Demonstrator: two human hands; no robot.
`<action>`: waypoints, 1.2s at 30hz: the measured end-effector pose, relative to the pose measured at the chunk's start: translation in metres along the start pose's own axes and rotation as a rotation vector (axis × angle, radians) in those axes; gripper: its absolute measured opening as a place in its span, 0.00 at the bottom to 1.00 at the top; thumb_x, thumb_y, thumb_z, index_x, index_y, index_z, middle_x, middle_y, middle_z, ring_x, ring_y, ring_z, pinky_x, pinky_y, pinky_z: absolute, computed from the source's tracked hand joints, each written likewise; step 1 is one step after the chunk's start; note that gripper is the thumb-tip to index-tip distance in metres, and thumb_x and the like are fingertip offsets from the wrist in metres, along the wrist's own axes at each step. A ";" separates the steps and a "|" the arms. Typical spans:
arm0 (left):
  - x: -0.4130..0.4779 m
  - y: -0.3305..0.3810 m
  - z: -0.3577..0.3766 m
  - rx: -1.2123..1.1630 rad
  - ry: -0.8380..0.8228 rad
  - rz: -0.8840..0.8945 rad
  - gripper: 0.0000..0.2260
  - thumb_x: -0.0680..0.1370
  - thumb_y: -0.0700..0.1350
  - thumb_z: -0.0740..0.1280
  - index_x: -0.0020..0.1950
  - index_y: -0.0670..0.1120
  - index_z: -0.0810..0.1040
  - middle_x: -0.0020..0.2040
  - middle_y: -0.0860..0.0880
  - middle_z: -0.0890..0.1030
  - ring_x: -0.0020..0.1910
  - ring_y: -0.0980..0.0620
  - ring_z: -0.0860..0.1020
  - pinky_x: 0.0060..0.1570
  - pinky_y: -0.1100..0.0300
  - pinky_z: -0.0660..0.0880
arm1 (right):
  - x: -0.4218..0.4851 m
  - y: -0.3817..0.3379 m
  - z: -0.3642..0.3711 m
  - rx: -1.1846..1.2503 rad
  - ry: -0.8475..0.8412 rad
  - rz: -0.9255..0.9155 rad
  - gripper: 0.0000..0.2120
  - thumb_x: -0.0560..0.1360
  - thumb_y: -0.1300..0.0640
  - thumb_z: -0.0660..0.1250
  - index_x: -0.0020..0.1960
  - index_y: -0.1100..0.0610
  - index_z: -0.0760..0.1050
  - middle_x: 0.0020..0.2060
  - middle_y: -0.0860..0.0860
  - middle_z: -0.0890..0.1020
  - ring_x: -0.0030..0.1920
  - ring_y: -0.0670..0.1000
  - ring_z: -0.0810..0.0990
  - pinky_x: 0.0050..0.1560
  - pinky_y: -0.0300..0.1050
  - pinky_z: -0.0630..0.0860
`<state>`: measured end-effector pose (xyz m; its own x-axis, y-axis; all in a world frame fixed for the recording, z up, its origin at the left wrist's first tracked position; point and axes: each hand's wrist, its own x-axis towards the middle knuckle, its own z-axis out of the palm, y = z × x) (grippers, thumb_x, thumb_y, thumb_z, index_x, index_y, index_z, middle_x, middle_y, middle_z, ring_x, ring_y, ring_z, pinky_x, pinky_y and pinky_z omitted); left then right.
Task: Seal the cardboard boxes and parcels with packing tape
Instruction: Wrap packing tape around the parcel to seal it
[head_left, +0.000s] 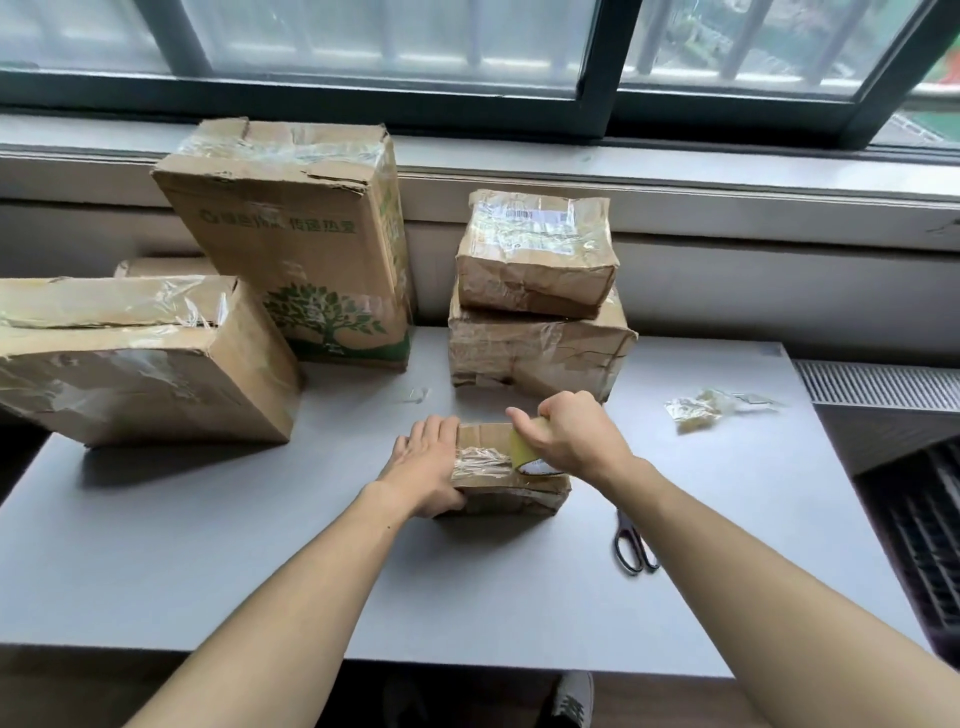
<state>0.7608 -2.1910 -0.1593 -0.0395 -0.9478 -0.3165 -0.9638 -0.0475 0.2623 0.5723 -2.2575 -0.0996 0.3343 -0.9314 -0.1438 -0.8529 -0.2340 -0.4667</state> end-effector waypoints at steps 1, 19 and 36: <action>0.001 0.000 -0.001 0.001 -0.003 0.002 0.35 0.67 0.56 0.72 0.68 0.49 0.60 0.62 0.48 0.64 0.63 0.46 0.64 0.61 0.52 0.64 | -0.001 0.000 -0.001 -0.031 -0.006 -0.012 0.28 0.78 0.40 0.63 0.27 0.56 0.65 0.24 0.51 0.69 0.36 0.58 0.70 0.37 0.46 0.64; 0.021 0.043 0.016 0.173 -0.027 0.040 0.64 0.63 0.75 0.69 0.79 0.45 0.32 0.81 0.48 0.37 0.79 0.50 0.35 0.77 0.46 0.38 | -0.004 0.040 0.033 1.087 -0.039 0.188 0.35 0.71 0.35 0.72 0.30 0.65 0.65 0.31 0.55 0.63 0.33 0.55 0.60 0.33 0.47 0.56; 0.025 0.056 0.009 0.122 -0.075 0.109 0.63 0.64 0.77 0.65 0.79 0.46 0.31 0.80 0.46 0.33 0.78 0.48 0.32 0.75 0.43 0.33 | 0.009 0.047 -0.006 0.256 0.088 0.130 0.29 0.80 0.47 0.62 0.25 0.57 0.58 0.21 0.51 0.61 0.26 0.53 0.62 0.29 0.48 0.60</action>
<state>0.7030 -2.2146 -0.1606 -0.1605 -0.9189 -0.3604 -0.9774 0.0972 0.1875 0.5324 -2.2785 -0.1177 0.1833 -0.9722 -0.1456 -0.7538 -0.0439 -0.6556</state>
